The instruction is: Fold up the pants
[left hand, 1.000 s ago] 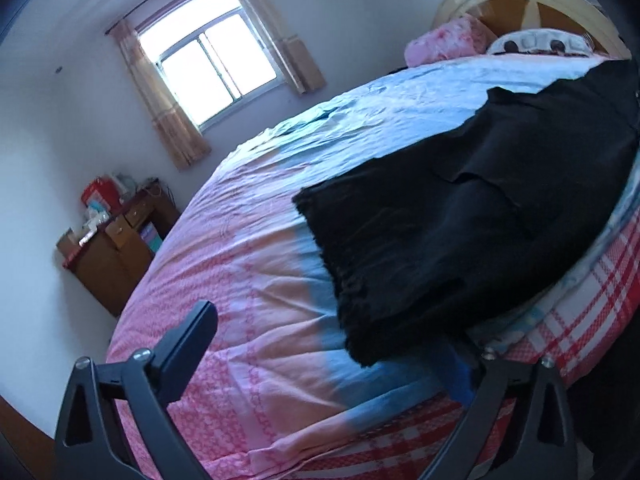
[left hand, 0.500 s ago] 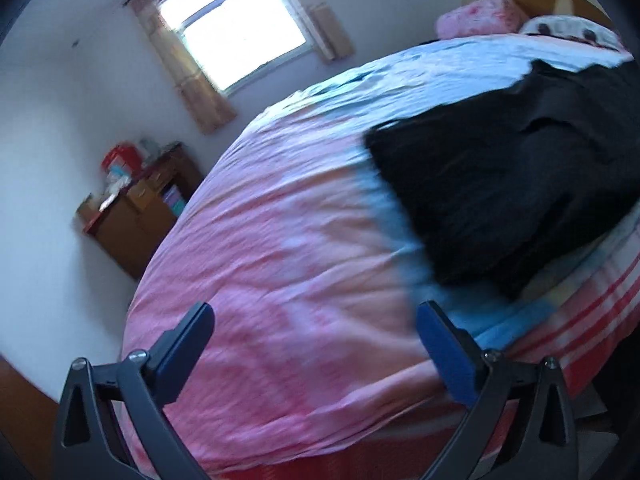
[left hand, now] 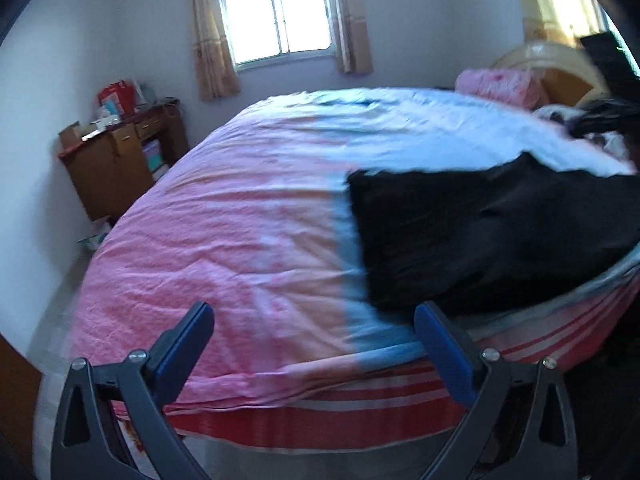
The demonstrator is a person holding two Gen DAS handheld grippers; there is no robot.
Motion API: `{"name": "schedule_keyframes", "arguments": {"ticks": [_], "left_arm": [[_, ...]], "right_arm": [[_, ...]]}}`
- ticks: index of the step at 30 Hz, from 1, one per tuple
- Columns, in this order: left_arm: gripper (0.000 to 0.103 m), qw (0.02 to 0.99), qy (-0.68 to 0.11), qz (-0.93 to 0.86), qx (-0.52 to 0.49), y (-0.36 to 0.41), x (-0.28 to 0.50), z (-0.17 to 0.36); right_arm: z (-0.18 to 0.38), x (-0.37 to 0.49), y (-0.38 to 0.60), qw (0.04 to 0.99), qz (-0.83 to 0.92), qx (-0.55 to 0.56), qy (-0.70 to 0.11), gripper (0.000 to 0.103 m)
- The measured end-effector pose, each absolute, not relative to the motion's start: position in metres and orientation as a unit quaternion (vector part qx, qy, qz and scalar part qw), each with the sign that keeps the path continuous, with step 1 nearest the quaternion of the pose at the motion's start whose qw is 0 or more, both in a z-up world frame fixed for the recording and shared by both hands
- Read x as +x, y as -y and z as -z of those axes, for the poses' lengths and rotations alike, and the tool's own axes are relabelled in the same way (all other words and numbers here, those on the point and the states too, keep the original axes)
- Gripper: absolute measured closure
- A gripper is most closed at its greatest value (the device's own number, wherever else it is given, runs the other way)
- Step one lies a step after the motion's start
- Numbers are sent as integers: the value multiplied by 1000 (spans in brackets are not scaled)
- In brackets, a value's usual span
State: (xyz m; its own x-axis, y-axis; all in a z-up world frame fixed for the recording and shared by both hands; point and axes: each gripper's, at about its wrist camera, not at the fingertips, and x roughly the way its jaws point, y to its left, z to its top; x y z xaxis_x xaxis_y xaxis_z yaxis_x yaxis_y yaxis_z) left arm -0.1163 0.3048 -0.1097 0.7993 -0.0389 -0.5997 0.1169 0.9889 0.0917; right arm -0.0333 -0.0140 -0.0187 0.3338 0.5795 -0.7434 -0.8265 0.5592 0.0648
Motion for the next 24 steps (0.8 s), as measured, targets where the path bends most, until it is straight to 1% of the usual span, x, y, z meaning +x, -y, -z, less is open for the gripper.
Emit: {"name": "schedule_keyframes", "arguments": {"ticks": [1, 2, 4, 5, 6, 7, 8, 10, 12, 14, 16, 18, 20, 22, 23, 24], "left_arm": [[0, 948, -312, 45, 48, -302, -118, 105], [0, 950, -306, 61, 10, -304, -121, 100], [0, 943, -313, 91, -61, -306, -119, 98], [0, 939, -318, 101, -88, -305, -118, 100], [1, 936, -319, 109, -103, -303, -116, 101], [2, 933, -320, 114, -119, -299, -115, 104], [3, 931, -320, 120, -130, -295, -114, 107], [10, 926, -322, 133, -141, -289, -108, 113], [25, 921, -330, 144, -152, -283, -102, 119], [33, 914, -336, 154, -170, -278, -94, 125], [33, 908, -346, 156, -179, -274, -86, 131], [45, 905, -354, 153, -180, -271, -81, 135], [47, 903, -354, 157, -187, -271, -78, 136], [53, 905, -351, 157, -183, -269, -77, 136], [67, 905, -352, 156, -182, -270, -77, 136], [75, 905, -356, 151, -178, -270, -75, 137]], "right_arm": [[19, -28, -1, 794, -447, -172, -374, 98], [20, -21, -23, 784, -461, -180, -374, 98], [26, -12, -59, 770, -475, -204, -375, 94], [32, -9, -79, 761, -479, -225, -374, 75], [38, -6, -92, 756, -481, -236, -377, 54], [44, -4, -110, 746, -489, -245, -381, 49], [48, -4, -122, 741, -495, -254, -376, 48], [50, -4, -138, 748, -489, -276, -354, 48], [50, -6, -154, 734, -506, -290, -349, 48], [52, -1, -166, 731, -508, -301, -342, 48], [58, 4, -170, 729, -505, -310, -343, 48], [70, 13, -170, 729, -497, -310, -354, 48], [82, 23, -167, 730, -487, -298, -375, 48], [93, 31, -161, 728, -485, -280, -395, 49], [97, 33, -158, 726, -486, -272, -403, 54], [99, 34, -156, 724, -488, -267, -407, 62]]}}
